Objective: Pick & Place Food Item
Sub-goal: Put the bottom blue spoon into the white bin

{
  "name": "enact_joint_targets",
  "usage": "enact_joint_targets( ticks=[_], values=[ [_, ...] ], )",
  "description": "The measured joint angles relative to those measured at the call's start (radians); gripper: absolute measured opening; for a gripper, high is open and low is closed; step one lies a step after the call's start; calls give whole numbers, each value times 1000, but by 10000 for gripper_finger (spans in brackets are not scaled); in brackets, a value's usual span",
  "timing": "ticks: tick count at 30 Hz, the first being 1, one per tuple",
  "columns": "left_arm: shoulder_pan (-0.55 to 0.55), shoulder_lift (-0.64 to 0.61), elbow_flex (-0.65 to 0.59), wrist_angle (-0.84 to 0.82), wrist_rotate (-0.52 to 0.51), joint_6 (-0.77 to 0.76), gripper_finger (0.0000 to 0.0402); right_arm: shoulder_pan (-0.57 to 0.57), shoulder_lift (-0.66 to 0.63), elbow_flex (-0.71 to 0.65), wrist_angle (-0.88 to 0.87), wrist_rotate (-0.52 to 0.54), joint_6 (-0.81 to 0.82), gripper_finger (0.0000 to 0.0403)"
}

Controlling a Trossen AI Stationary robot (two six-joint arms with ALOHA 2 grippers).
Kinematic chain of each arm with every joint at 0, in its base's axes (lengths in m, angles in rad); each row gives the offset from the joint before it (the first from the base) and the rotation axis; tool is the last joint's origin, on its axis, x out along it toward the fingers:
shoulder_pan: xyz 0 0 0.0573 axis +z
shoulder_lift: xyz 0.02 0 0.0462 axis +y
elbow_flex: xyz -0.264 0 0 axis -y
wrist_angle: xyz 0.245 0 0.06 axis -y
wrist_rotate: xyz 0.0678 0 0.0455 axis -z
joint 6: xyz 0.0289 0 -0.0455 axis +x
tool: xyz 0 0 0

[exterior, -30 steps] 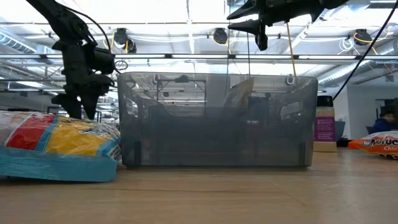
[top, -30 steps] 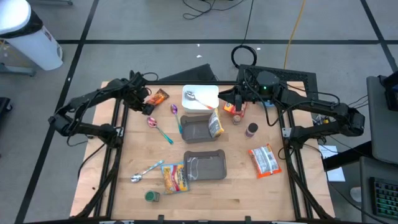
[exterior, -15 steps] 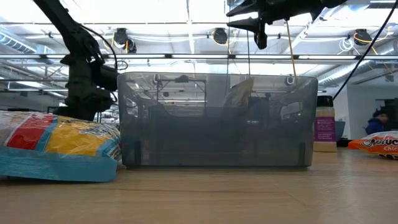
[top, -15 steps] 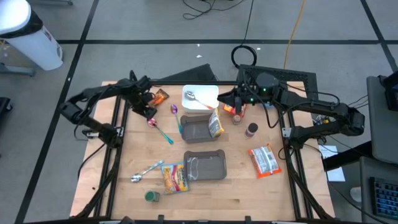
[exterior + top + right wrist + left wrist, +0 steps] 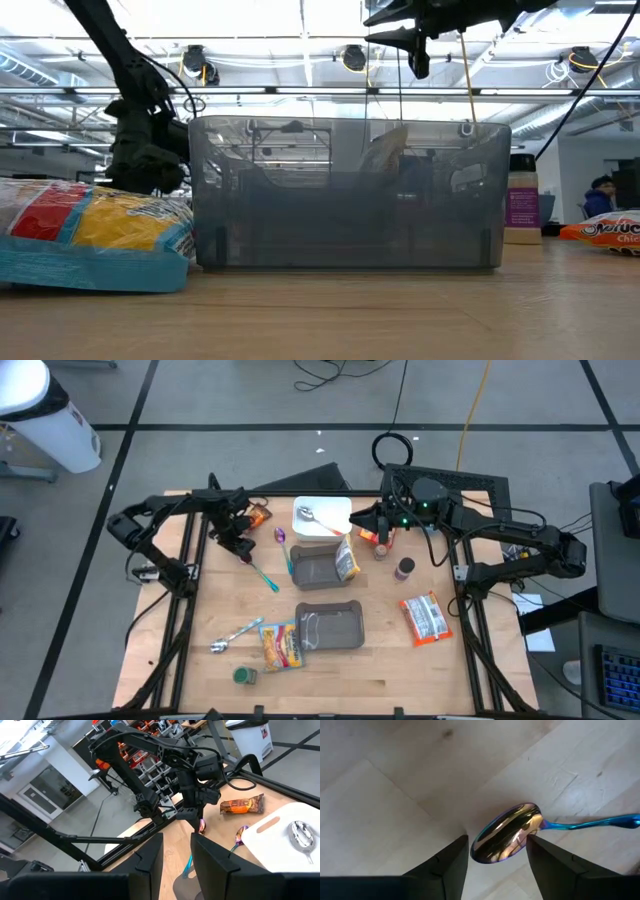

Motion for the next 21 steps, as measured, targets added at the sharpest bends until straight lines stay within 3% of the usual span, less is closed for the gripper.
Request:
enact_joint_targets(
  ticks=[13, 21],
  values=[
    [-15, 3, -2, 55, -62, -27, 102, 0, 0, 0, 0, 0, 0, 91],
    [-15, 2, -1, 61, -28, -61, 43, 0, 0, 0, -1, 0, 0, 91]
  ],
)
